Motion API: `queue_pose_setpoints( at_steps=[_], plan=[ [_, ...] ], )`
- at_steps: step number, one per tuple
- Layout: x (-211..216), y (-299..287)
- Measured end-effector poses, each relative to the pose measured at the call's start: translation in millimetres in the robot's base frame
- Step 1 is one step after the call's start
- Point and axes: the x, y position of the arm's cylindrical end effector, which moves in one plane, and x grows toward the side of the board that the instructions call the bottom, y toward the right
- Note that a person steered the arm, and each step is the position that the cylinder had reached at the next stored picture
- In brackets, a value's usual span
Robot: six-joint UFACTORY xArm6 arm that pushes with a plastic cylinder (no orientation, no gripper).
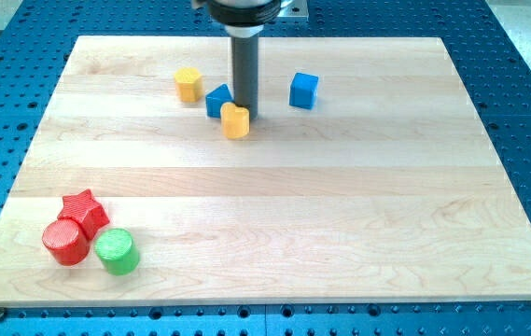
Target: Place the triangle at the bottom left of the cube
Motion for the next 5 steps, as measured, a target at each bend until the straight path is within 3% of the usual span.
queue_pose_setpoints(
  at_steps=[3, 5],
  plan=[
    [12.7, -118.3],
    [-25.6, -18.9]
  ],
)
